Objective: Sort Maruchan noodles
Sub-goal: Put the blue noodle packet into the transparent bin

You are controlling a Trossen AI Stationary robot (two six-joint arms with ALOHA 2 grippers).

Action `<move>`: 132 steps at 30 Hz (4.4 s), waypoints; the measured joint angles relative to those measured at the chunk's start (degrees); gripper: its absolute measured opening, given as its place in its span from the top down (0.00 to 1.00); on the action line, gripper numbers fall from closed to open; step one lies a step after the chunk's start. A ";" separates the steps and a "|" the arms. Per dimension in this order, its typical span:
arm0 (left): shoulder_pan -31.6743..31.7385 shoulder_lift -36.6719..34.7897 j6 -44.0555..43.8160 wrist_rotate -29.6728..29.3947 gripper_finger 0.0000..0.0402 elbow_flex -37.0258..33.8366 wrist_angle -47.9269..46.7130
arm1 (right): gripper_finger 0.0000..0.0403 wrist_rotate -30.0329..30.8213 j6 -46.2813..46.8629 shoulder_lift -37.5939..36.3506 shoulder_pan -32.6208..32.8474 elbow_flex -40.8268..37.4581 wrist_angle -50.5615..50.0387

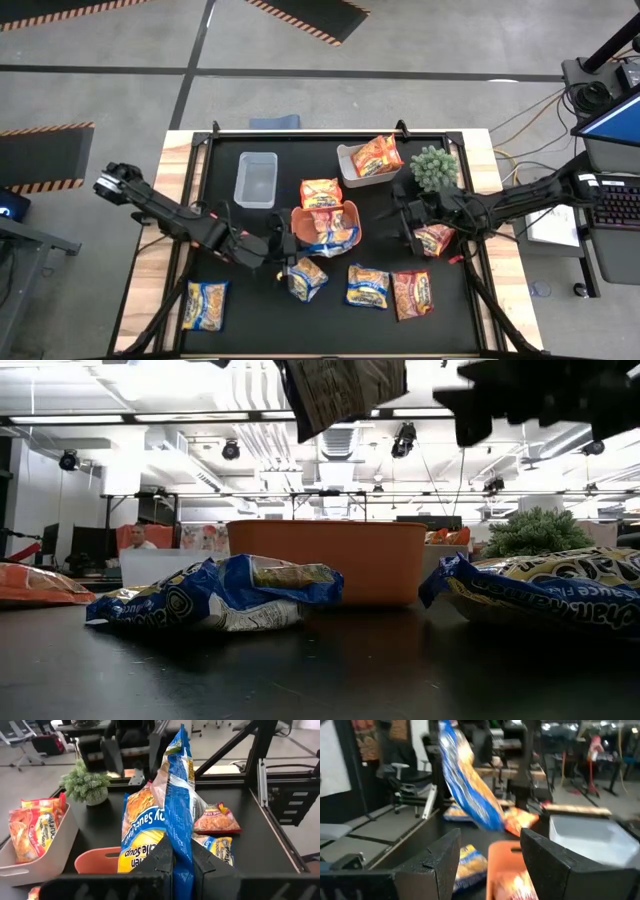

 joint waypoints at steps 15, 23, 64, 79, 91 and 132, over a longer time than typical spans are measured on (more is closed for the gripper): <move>1.03 0.67 -3.63 -2.62 1.00 -0.02 0.55 | 0.52 1.64 -8.09 6.09 1.79 10.94 -9.66; 1.85 1.65 -4.70 -2.57 1.00 -0.02 0.21 | 0.52 3.23 -12.40 11.85 1.80 18.17 -17.25; 2.21 -4.36 -3.50 -3.48 0.54 -0.02 -1.83 | 0.89 20.53 -29.09 12.44 6.09 25.40 -30.95; 3.89 -2.65 -6.22 -1.51 0.49 -2.32 10.92 | 0.92 45.13 -107.50 8.99 19.40 25.37 -35.07; 3.45 1.02 -2.54 0.20 0.49 -5.64 14.06 | 0.96 62.35 -122.05 14.34 28.20 25.29 -31.77; 6.75 23.05 -1.30 18.30 0.49 -13.33 83.26 | 0.97 55.04 -144.92 15.32 32.60 25.24 -5.53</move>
